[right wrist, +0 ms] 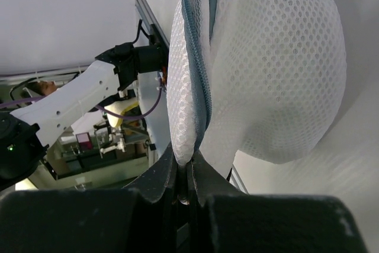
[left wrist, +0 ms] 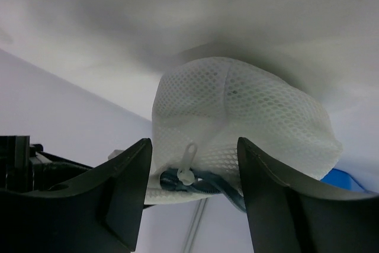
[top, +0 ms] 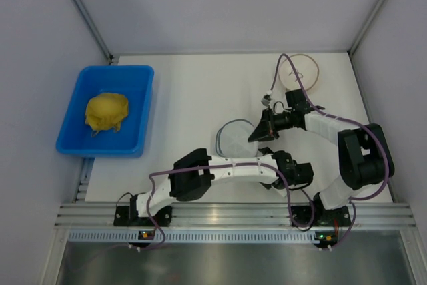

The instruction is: Place the bra in the laundry bag and zip it closed

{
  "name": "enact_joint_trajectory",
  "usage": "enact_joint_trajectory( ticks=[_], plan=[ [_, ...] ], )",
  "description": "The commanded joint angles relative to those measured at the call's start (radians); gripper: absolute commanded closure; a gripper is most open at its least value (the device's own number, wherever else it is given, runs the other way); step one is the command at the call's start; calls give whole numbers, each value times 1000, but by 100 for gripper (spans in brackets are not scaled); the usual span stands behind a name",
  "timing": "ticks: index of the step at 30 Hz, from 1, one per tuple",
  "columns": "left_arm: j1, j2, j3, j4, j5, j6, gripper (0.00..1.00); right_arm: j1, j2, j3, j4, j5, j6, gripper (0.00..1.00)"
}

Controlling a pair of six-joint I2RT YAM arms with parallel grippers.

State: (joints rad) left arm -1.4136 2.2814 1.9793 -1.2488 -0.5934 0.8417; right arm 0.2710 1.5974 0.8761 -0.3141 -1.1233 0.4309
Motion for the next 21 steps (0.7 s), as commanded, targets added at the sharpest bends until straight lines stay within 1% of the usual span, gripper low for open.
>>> enact_joint_trajectory(
  ticks=[1,5,11,12,14,15,18,19,21],
  plan=[
    [1,18,32,28,-40,37,38,8,-48,-9,53,-32,29,100],
    [11,27,35,51,-54,51,42,10,-57,-22,56,-33,32,100],
    [7,36,69,51,-54,57,42,10,-57,-22,75,-30,52,100],
    [7,38,72,51,-55,57,48,10,-57,-23,76,-30,52,100],
    [7,41,78,51,-59,46,54,10,-60,-26,78,-32,51,100],
    [8,41,79,51,-62,45,61,10,-65,-28,78,-29,49,100],
    [8,35,73,48,-69,39,74,10,-70,-28,70,-15,36,100],
    [8,29,70,48,-68,37,86,8,-70,-26,66,-10,31,100],
    [4,20,59,46,-66,36,96,4,-62,-20,61,-4,23,100]
  ],
)
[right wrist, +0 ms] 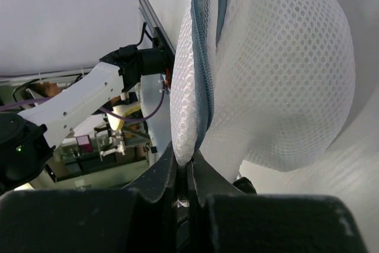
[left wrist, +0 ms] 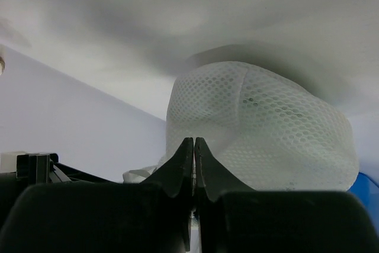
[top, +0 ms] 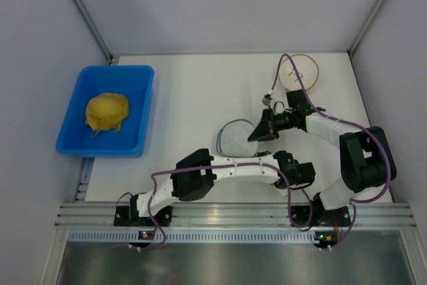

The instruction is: Place the bra in the laundry bag and zip it closed

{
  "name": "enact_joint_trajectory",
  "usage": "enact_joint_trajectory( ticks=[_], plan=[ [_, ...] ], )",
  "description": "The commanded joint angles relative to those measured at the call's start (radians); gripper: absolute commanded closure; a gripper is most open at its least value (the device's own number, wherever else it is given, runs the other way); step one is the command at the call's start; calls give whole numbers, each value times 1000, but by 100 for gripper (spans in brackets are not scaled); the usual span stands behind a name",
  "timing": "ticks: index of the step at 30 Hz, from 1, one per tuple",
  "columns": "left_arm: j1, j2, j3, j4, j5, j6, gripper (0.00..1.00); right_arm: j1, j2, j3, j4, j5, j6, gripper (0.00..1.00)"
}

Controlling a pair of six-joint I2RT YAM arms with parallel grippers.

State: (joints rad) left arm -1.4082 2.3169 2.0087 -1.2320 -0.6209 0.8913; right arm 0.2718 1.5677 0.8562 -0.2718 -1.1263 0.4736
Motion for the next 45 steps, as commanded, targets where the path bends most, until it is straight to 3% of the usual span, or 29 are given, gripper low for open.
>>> enact_joint_trajectory(
  ticks=[1,16,26,29,30,32,36,40,45],
  plan=[
    [-3,-25,22,29,-43,-12,100,3,-28,6,14,3,-23,100],
    [-104,-128,-186,26,47,-132,100,-42,78,197,-116,57,-171,100],
    [-112,-165,-185,31,59,-180,100,-52,112,257,-194,59,-249,100],
    [-98,-142,-139,32,52,-198,100,-54,127,319,-334,49,-343,74],
    [-91,-133,-127,34,50,-203,100,-54,121,326,-407,62,-368,59],
    [-71,-102,-90,34,36,-216,100,-74,85,327,-464,86,-417,40],
    [-43,-67,-24,54,16,-232,100,-126,31,304,-596,140,-509,23],
    [-35,-59,2,80,-3,-226,100,-126,61,235,-670,83,-578,24],
    [-32,-60,4,88,-8,-230,100,-69,126,219,-679,-13,-604,32]
  ],
)
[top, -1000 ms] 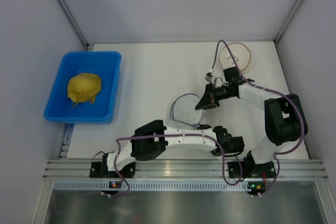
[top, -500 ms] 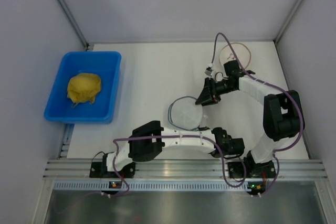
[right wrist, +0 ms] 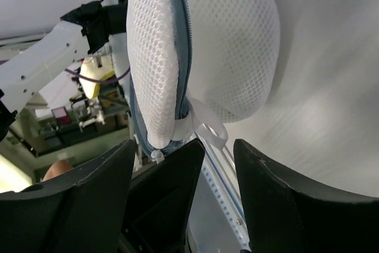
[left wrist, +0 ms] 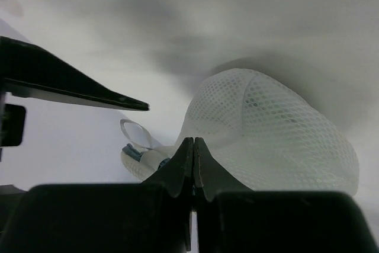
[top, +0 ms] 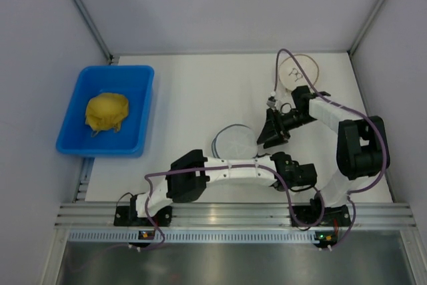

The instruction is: Place the bra in the laundry bag and zip it closed

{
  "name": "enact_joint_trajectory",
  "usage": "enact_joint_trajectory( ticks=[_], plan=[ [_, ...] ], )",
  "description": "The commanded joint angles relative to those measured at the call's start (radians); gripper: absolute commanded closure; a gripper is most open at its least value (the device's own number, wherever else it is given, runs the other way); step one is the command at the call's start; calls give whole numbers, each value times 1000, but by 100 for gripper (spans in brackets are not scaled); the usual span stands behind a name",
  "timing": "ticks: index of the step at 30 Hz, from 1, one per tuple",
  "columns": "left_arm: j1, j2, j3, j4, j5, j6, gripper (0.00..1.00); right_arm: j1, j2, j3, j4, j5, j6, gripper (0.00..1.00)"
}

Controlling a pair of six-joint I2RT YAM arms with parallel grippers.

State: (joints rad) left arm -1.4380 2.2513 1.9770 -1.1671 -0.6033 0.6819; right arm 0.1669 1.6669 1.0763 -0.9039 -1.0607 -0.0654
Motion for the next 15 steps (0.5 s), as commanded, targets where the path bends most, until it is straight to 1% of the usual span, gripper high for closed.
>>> enact_joint_trajectory(
  ticks=[1,2,4,5,7,8,10,12,15],
  plan=[
    [-2,2,34,26,-27,-19,100,57,31,2,-47,-82,-70,33],
    [1,1,33,29,-29,-19,100,68,45,2,-50,-88,-71,34],
    [1,-5,31,33,-35,-15,100,94,59,5,-52,-102,-71,46],
    [2,-4,29,35,-35,-15,100,101,63,10,-50,-101,-70,59],
    [1,-6,26,34,-33,-21,100,105,71,31,-50,-113,-65,74],
    [1,-7,25,34,-33,-21,100,106,85,42,-53,-122,-68,88],
    [1,-15,10,34,-29,-25,100,105,97,68,-58,-124,-71,100],
    [-1,-22,-4,34,-24,-33,100,100,103,77,-52,-117,-70,100],
    [-10,-36,-20,34,-23,-47,100,89,102,80,8,-102,-28,100]
  ],
)
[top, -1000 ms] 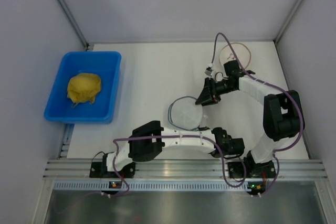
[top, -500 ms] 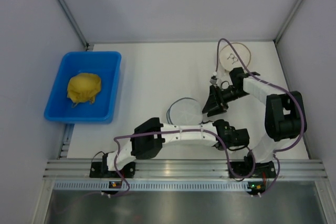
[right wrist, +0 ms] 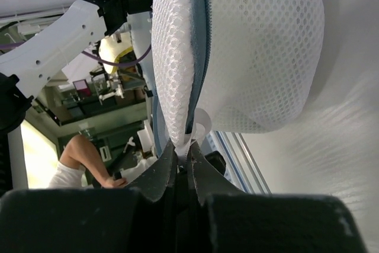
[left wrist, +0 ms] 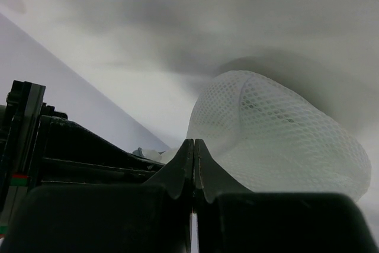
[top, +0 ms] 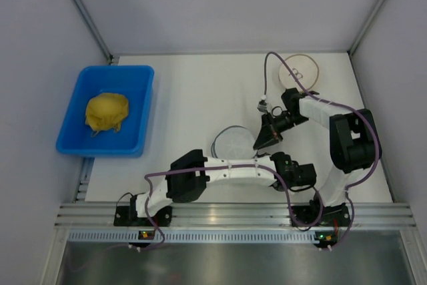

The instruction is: Place the bra in the laundry bag and zip it closed

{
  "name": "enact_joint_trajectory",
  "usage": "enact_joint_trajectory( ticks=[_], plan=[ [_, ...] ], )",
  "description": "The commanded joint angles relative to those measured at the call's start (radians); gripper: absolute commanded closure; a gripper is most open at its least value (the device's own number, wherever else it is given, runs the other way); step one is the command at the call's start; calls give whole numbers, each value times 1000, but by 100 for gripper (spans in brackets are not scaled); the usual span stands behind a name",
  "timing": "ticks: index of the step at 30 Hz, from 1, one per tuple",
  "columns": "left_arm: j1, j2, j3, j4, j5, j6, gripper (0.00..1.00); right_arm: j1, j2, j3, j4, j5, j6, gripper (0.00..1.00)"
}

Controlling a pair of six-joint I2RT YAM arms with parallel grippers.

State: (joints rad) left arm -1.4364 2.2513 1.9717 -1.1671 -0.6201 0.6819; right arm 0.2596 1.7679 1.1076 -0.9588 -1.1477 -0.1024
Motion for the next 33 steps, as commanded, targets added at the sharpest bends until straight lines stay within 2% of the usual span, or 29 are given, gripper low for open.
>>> enact_joint_trajectory(
  ticks=[1,10,16,21,22,23,25,26,29,33],
  plan=[
    [-16,-42,-20,32,-4,-50,100,-13,4,63,77,-7,27,100],
    [-78,-85,-114,29,10,-104,100,-31,91,254,77,43,12,100],
    [-82,-121,-162,30,5,-151,100,-33,154,376,-1,92,-88,100],
    [-79,-130,-168,38,10,-183,100,-33,162,429,-4,112,-85,100],
    [-72,-125,-163,43,3,-180,100,-33,154,431,-32,114,-85,93],
    [-65,-115,-152,52,-1,-174,100,-33,147,432,-49,123,-92,71],
    [-44,-102,-136,61,-20,-165,100,-36,108,417,-101,146,-118,53],
    [-36,-92,-113,69,-26,-157,100,-40,91,400,-112,158,-122,40],
    [-12,-64,-71,81,-55,-136,100,-62,25,315,-164,186,-160,29],
    [8,-44,-27,98,-64,-120,100,-72,-13,239,-219,200,-210,29]
  ],
)
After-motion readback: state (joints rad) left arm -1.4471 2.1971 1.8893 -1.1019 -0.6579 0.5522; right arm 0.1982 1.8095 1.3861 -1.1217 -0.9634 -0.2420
